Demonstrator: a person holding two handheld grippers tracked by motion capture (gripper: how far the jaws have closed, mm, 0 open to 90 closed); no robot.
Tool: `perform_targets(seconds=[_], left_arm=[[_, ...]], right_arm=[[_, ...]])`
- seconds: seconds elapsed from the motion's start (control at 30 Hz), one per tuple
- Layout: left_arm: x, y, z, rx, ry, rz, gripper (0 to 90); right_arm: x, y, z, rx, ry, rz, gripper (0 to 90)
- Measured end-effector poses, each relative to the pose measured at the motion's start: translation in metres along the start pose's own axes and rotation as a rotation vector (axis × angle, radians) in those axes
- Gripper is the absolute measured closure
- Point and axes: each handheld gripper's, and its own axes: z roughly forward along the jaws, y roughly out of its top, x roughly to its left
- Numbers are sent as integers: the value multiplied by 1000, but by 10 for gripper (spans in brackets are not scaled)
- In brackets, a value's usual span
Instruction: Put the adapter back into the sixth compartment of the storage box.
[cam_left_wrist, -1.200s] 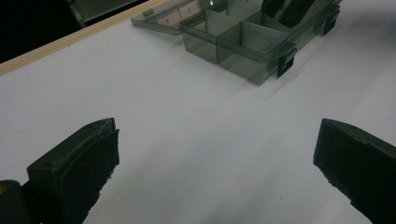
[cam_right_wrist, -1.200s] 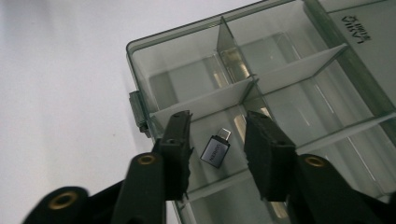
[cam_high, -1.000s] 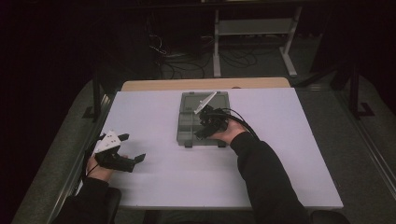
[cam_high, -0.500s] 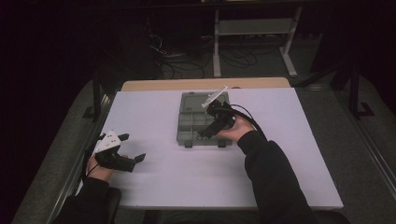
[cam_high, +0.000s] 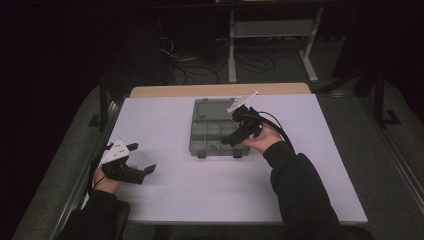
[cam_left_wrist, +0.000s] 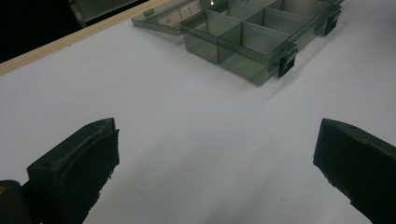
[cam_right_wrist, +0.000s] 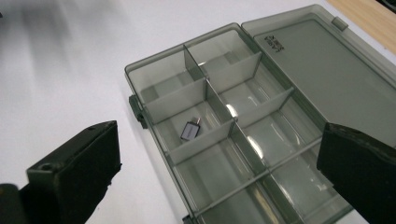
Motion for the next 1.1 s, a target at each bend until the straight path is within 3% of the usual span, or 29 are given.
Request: perform_targets(seconds=[0.47, 1.1], left_arm=[[0, 0, 1, 6, -3, -2, 0], [1, 0, 1, 4, 0, -2, 0]], right_arm=[[-4, -23, -21, -52, -23, 38, 0], [-7, -56, -37, -78, -48, 78, 0]])
